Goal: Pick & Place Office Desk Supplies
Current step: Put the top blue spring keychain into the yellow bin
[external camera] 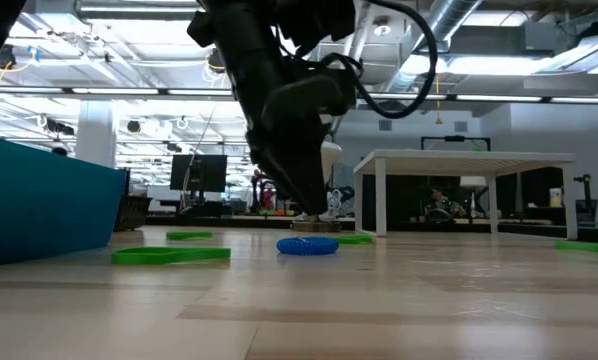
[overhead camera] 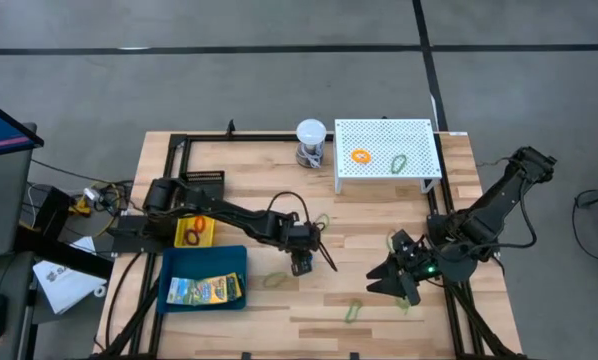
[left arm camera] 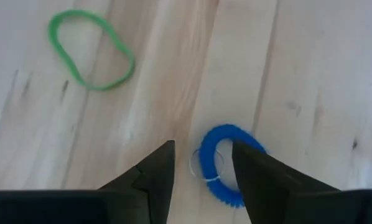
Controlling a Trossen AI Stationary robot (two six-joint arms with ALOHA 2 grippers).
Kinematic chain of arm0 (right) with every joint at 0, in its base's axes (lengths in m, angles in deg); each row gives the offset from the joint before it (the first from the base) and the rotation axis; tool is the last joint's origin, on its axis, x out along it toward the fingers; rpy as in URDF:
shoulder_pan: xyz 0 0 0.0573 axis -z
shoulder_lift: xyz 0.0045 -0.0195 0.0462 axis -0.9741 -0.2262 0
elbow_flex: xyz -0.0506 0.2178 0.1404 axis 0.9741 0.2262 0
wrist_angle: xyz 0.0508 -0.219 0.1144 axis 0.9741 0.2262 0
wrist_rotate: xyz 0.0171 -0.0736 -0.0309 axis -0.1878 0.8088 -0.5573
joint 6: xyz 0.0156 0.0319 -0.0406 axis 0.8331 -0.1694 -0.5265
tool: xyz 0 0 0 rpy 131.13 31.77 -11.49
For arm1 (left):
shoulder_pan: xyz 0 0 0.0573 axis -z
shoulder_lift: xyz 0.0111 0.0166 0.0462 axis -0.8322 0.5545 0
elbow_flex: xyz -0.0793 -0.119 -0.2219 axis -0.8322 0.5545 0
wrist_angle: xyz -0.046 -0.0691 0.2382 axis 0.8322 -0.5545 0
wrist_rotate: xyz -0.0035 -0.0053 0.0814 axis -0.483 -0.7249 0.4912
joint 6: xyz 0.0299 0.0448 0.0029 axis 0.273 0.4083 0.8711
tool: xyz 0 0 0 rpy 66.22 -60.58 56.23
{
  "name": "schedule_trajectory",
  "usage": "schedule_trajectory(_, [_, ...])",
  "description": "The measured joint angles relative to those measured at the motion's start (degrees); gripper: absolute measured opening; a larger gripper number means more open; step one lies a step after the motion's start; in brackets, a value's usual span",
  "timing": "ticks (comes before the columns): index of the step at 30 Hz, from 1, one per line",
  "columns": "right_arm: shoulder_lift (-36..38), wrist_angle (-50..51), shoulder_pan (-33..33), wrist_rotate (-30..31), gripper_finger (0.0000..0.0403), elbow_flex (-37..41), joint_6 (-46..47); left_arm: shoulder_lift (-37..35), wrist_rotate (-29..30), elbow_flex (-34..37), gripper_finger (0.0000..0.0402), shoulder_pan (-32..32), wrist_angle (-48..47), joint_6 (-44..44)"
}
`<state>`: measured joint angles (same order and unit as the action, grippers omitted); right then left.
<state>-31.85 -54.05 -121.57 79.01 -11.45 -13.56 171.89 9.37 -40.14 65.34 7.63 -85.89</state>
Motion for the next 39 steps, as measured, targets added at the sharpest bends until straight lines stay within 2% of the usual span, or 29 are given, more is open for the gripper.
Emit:
schedule_trajectory(9, [0.0,0.1,0.0,-1.1,0.0249,0.0,-0.2,0.3,-0.8,0.2,0.0154,-0.1,-0.1,-0.1])
schedule_trajectory(18, [0.0,0.1,0.0,-1.1,0.0249,0.0,-0.9,0.3,-2.1,3.8,0.0149,-0.1,2.5,-1.7])
schedule_trajectory(22, [0.0,0.1,0.0,-1.1,0.0249,0.0,-1.0,0.3,-3.8,5.1,0.0128,-0.4,4.8,-2.0])
schedule_trajectory(28, [0.0,0.1,0.1,-1.1,0.0249,0.0,-1.0,2.1,-3.2,5.1,0.0089,-0.4,5.6,-4.0])
schedule_trajectory(33, [0.0,0.1,0.1,-1.1,0.0249,0.0,-0.6,3.7,-3.0,5.0,0.0019,-0.2,7.2,-7.3])
schedule_trajectory(39, [0.0,0.1,0.1,-1.1,0.0249,0.0,-0.1,2.4,-1.8,5.3,0.0005,-0.4,9.1,-7.6])
